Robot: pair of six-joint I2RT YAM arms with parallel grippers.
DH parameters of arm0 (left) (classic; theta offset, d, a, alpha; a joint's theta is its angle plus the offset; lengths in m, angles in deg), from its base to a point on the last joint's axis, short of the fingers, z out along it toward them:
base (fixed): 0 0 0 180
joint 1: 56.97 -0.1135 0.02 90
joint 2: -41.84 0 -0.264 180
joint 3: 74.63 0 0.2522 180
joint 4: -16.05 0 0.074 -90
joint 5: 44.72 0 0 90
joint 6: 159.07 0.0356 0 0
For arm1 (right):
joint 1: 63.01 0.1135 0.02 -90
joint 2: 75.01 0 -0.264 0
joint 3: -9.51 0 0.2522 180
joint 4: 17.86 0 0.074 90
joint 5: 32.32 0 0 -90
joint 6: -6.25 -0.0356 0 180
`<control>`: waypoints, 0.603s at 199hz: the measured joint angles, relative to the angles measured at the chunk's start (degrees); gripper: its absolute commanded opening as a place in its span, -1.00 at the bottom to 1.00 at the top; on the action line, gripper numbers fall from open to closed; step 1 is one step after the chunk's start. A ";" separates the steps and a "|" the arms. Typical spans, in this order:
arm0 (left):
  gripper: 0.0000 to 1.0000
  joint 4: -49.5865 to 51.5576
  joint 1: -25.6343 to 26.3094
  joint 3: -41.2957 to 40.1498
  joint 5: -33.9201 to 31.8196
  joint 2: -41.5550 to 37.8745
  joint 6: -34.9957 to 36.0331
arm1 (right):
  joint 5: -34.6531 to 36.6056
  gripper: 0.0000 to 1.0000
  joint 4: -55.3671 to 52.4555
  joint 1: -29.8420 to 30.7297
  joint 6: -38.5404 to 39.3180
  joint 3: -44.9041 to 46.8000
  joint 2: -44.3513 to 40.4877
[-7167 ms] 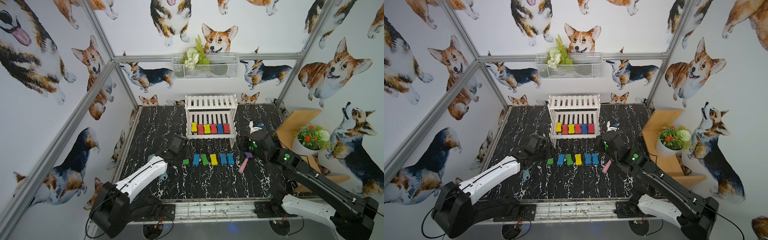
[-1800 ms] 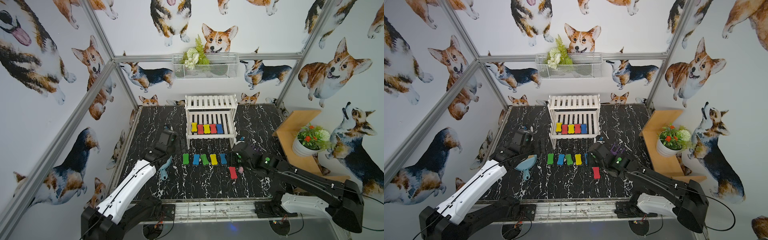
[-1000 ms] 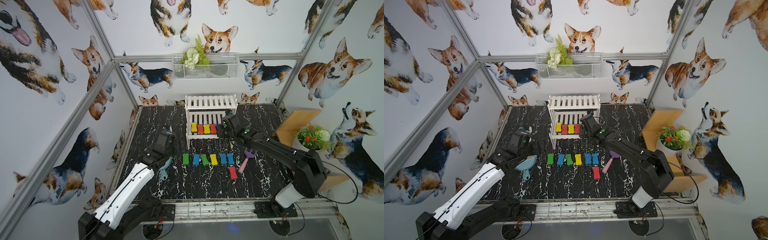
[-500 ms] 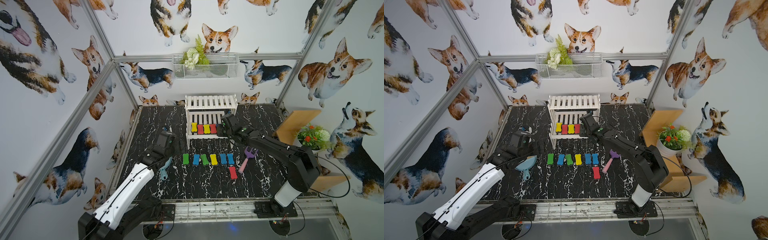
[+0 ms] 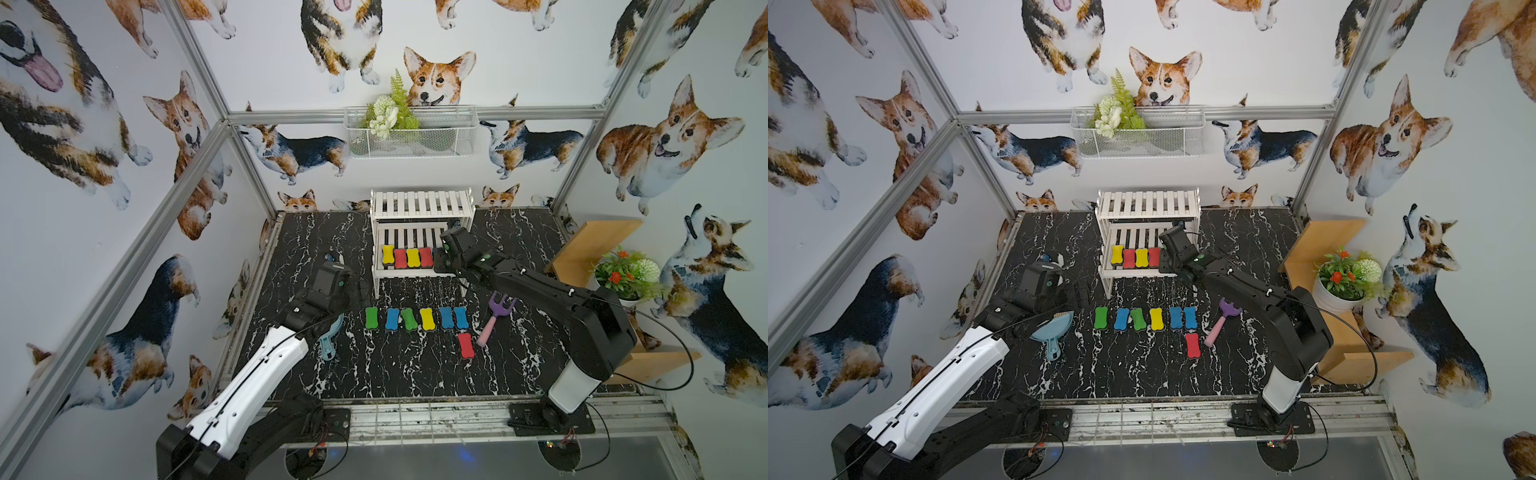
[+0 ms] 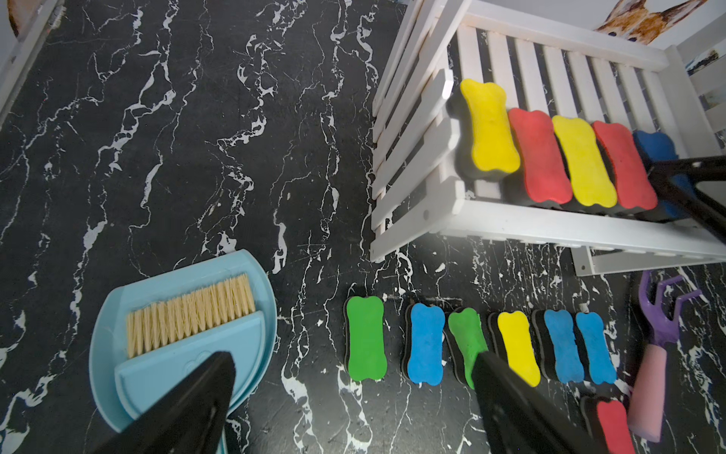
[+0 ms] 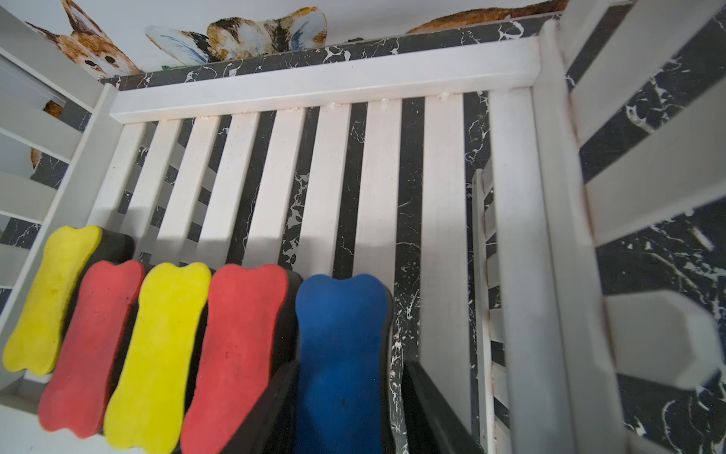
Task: Remove the whiteboard erasers from the shelf
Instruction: Pick up the whiteboard eraser from the shelf.
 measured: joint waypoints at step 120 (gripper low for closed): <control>0.99 0.00 -0.02 0.02 0.02 0.44 -0.02 | -0.33 -0.22 -1.77 -0.02 0.00 -1.55 0.63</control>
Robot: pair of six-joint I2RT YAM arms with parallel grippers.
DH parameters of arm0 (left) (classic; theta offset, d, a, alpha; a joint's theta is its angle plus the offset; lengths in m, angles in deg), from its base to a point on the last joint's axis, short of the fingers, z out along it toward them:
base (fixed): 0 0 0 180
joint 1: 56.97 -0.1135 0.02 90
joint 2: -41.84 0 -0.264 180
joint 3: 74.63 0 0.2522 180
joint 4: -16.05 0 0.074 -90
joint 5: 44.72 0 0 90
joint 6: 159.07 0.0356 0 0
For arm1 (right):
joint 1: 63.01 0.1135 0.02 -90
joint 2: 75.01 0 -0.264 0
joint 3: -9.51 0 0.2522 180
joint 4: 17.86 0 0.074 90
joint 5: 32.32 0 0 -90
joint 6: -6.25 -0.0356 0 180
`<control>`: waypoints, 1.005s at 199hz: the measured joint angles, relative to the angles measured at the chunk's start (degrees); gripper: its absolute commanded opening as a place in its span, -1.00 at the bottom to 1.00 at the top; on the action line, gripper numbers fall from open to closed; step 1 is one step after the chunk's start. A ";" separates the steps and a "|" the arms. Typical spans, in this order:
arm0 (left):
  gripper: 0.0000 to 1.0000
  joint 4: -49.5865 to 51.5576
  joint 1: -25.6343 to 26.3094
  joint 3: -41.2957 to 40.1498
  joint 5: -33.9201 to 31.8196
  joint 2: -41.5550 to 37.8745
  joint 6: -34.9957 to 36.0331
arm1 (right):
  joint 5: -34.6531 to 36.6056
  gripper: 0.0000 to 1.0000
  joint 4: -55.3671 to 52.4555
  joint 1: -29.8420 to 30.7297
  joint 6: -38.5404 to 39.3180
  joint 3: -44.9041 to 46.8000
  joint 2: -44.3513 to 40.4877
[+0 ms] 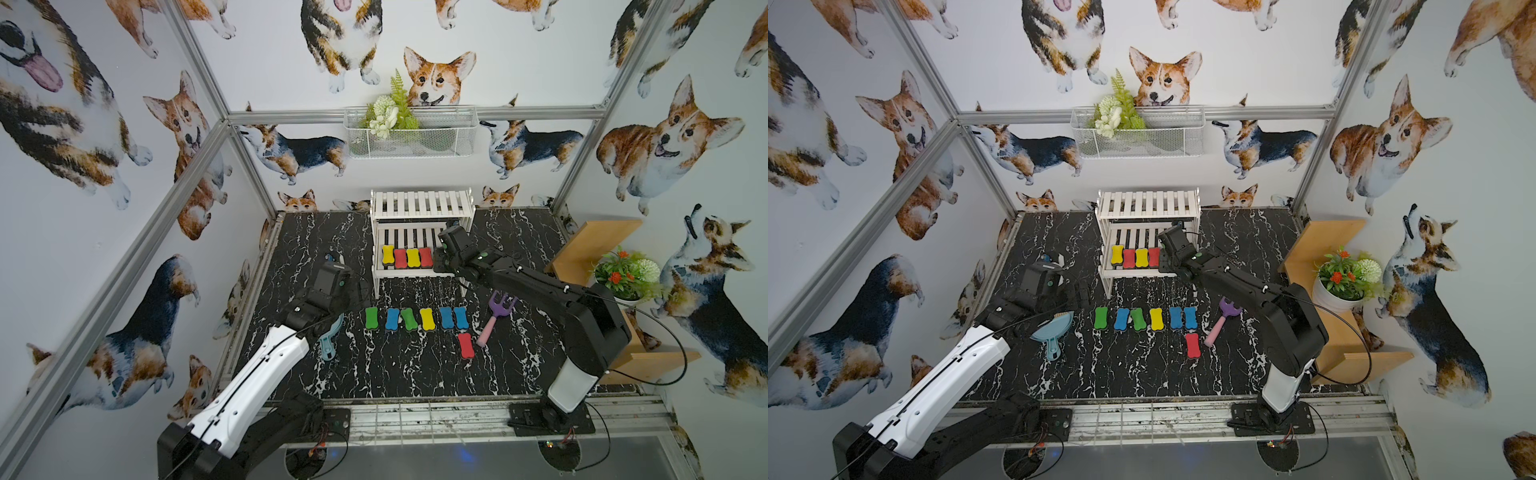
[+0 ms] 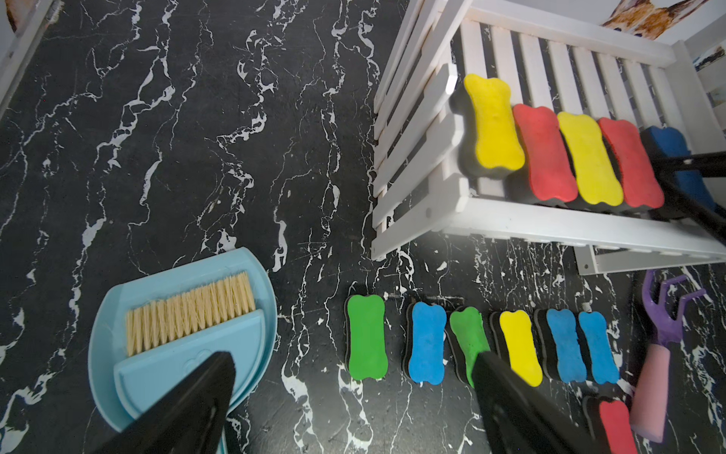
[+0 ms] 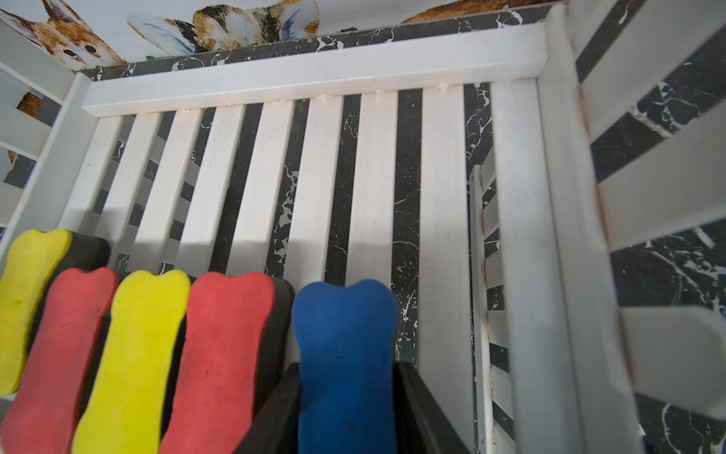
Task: Remove the whiteboard erasers from the shelf
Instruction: Pick up the whiteboard eraser from the shelf, then place the whiteboard eraser at the center of the board.
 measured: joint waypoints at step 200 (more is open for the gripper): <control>0.99 -0.68 -0.68 -0.22 1.11 0.79 0.26 | -12.20 -0.27 -10.73 18.69 -17.94 33.38 -21.75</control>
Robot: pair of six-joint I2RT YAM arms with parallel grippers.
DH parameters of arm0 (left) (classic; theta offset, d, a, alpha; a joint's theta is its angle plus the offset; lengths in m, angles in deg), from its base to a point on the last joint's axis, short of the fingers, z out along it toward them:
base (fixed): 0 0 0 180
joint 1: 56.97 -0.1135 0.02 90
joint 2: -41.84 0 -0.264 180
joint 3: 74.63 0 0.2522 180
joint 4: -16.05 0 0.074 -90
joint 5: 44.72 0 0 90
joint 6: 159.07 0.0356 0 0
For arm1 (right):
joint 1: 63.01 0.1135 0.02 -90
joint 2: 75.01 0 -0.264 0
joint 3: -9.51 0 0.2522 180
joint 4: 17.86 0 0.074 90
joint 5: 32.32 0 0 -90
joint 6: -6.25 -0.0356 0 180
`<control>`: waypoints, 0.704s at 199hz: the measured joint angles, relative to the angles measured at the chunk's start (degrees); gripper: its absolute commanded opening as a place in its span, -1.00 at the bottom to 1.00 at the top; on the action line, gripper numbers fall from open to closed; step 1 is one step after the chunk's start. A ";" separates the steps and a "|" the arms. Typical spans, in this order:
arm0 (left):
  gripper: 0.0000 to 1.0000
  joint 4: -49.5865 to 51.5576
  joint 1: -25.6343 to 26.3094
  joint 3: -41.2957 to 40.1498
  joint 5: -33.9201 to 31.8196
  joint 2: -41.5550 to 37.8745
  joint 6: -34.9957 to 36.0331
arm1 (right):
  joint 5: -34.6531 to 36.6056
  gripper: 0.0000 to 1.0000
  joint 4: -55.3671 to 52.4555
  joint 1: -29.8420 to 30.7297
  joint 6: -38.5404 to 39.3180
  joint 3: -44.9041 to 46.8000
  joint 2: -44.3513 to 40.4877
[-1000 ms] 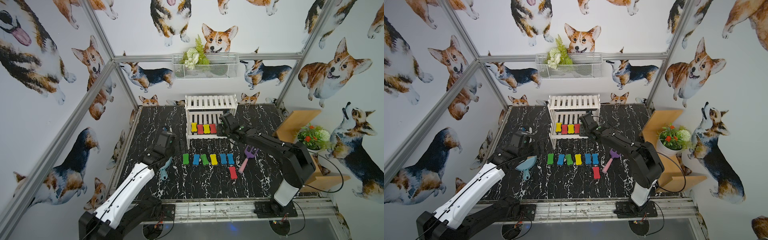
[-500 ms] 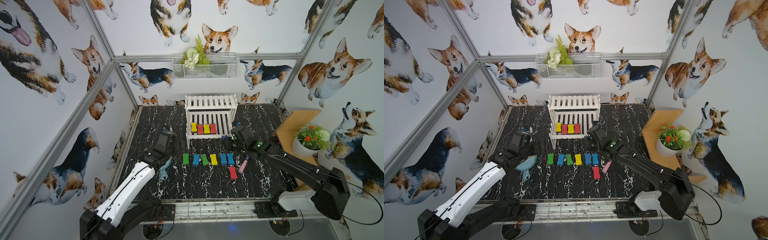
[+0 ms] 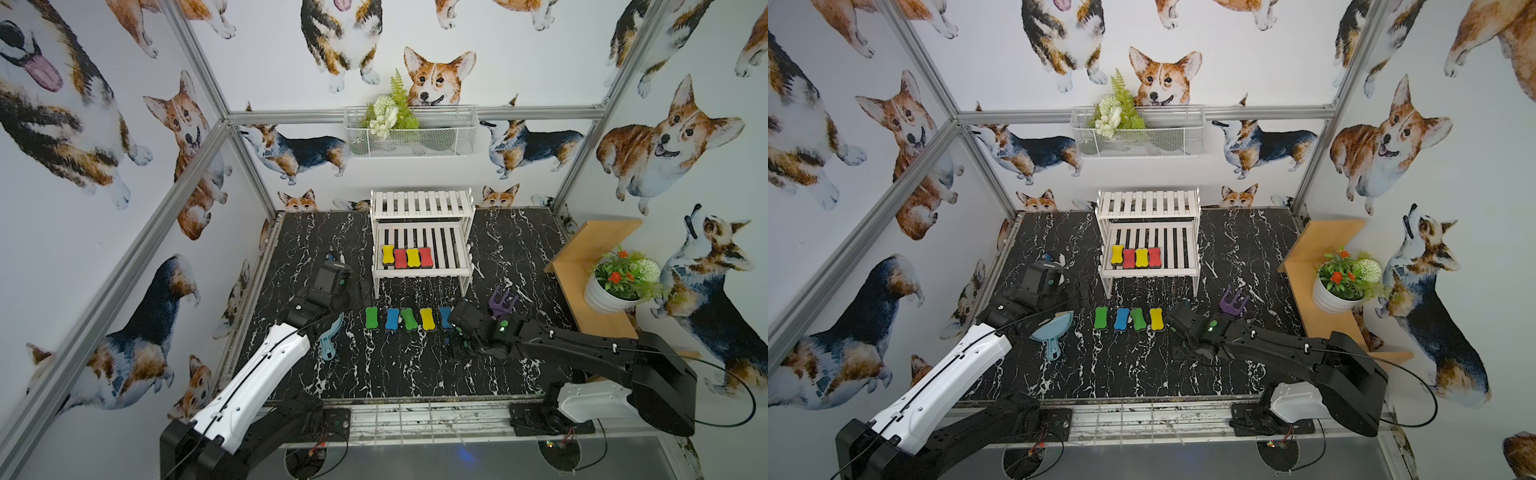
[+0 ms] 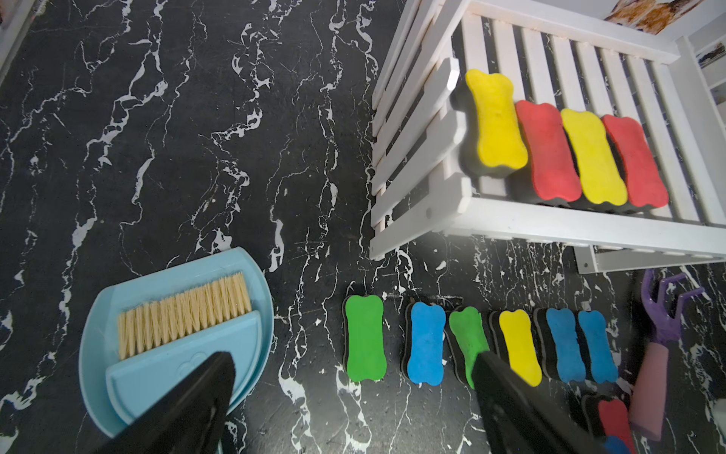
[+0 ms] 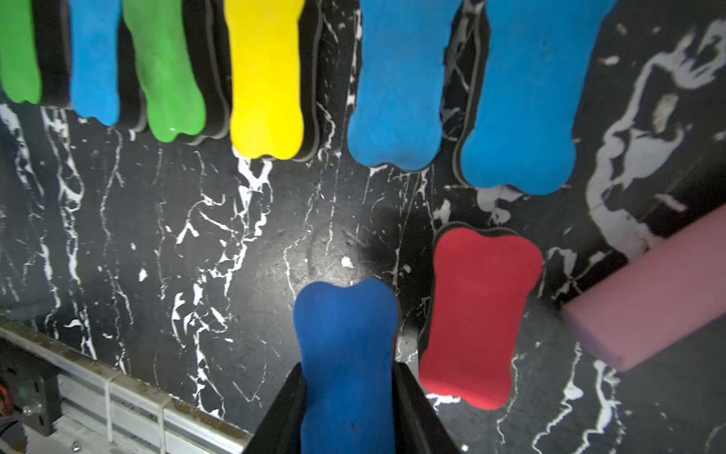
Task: Remove the whiteboard erasers from the shelf
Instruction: Place the whiteboard eraser at the center of the board.
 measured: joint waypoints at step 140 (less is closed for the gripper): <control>0.99 0.00 -0.33 -0.28 -0.17 -0.48 0.20 | 6.12 -0.21 1.95 0.07 1.62 -5.18 11.65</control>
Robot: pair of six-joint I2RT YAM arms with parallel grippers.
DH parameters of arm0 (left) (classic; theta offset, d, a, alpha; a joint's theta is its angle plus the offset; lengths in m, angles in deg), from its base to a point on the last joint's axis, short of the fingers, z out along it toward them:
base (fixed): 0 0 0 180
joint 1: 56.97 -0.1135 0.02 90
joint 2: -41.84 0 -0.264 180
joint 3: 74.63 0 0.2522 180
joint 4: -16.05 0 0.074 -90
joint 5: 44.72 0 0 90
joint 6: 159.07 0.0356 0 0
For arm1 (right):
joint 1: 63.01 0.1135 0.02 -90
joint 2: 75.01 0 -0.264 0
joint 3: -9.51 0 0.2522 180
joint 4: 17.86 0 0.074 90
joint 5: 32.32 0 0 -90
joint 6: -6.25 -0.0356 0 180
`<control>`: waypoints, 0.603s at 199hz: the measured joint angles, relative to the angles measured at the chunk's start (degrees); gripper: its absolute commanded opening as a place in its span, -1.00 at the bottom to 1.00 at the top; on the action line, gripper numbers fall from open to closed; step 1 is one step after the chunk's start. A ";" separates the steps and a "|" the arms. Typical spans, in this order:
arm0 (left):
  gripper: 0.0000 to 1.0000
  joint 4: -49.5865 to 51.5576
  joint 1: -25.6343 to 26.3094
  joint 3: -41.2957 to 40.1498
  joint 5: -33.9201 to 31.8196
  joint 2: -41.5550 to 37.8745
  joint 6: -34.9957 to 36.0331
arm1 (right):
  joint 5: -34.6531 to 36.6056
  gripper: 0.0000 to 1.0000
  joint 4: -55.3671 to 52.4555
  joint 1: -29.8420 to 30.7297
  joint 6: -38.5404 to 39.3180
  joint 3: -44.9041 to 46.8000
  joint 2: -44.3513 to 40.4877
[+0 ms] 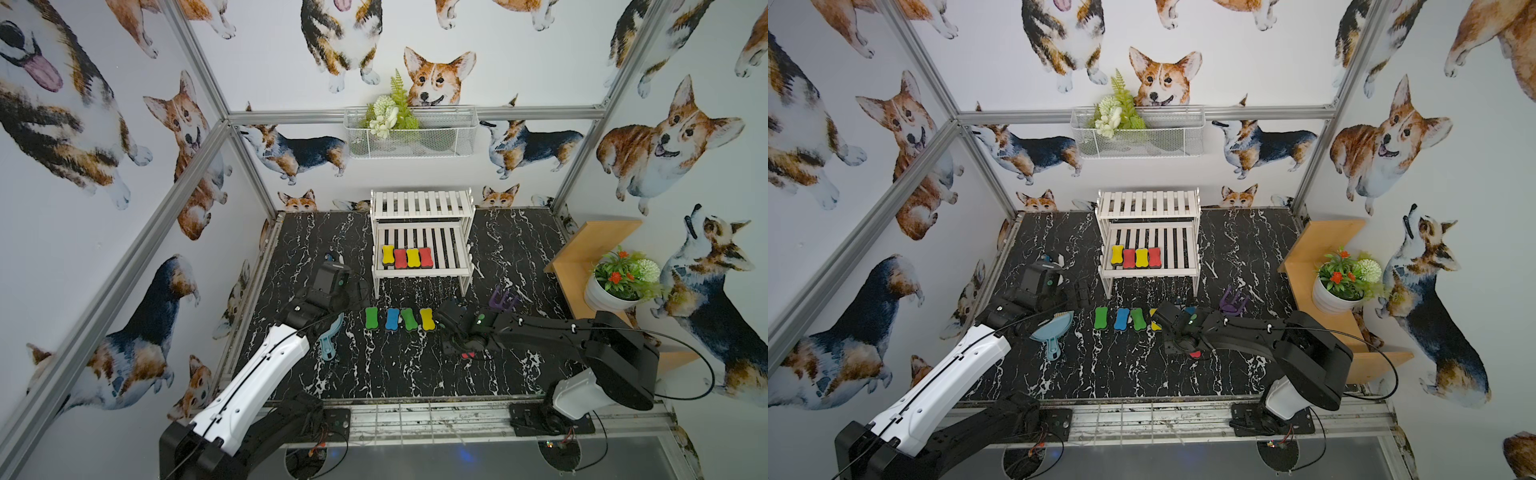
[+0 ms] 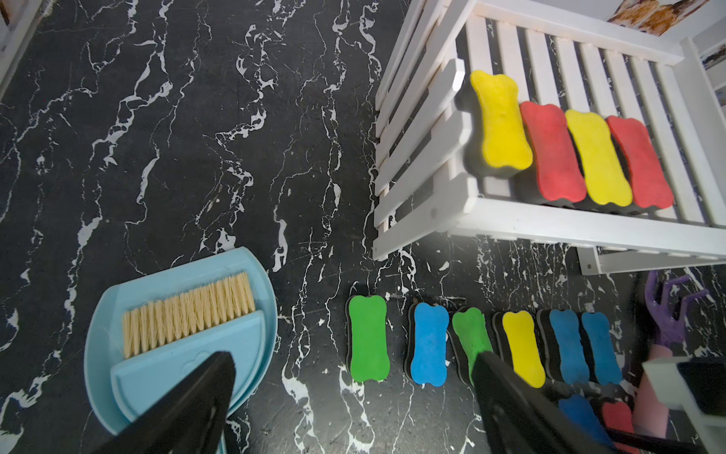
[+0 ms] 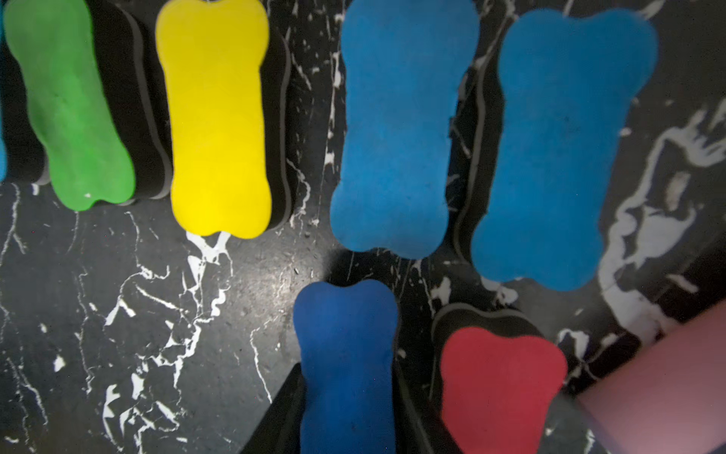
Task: Remove the whiteboard erasers from the shelf
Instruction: Place the whiteboard eraser at the center of the board.
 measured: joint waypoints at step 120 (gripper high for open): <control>0.99 0.13 -0.11 -0.02 0.37 -0.26 0.00 | 4.04 0.00 -0.59 0.00 2.16 -3.41 -7.08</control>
